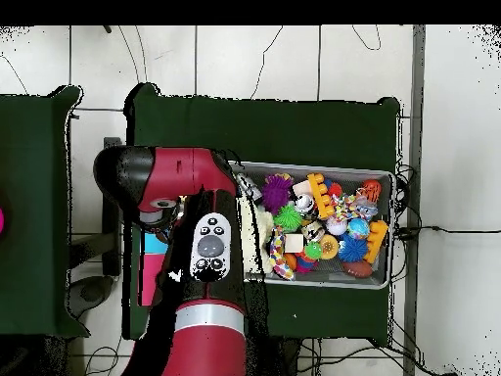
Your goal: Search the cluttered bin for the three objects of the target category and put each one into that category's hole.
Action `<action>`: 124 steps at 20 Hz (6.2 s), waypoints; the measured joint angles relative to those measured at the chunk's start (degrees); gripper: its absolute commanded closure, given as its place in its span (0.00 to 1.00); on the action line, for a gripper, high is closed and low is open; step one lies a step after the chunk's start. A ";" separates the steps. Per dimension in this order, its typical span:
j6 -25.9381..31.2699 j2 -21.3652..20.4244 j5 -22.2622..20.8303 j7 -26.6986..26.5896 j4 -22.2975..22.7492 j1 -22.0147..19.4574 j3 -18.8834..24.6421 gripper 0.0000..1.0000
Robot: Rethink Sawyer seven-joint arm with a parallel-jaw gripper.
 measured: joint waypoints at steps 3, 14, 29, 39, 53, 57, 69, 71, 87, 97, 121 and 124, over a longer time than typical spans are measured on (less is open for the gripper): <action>0.01 -0.04 0.00 0.00 0.02 0.09 -0.47 0.00; -3.83 -4.27 0.95 0.00 1.40 0.19 -0.99 0.00; -14.73 -14.93 3.80 0.00 4.48 -0.18 -1.98 0.00; -11.82 -14.71 -8.72 0.00 4.48 2.29 -8.54 0.00; -22.09 -18.87 -11.39 0.00 15.00 -3.83 -8.98 0.00; -28.59 -19.99 -11.51 0.00 19.15 -4.90 -8.98 0.00; -37.69 -18.00 -15.78 0.00 24.51 -1.93 -9.48 0.00; -37.68 -17.84 -17.06 0.00 24.58 -1.46 -9.43 0.00; -37.69 -30.86 -21.35 -8.91 36.61 -33.51 6.40 0.00; -37.68 -30.32 -25.43 -25.30 38.31 -59.49 21.37 0.00; -38.29 -29.33 -30.72 -28.70 40.80 -64.60 36.85 0.00; -39.11 -29.34 -32.65 -28.70 40.80 -64.17 37.02 0.00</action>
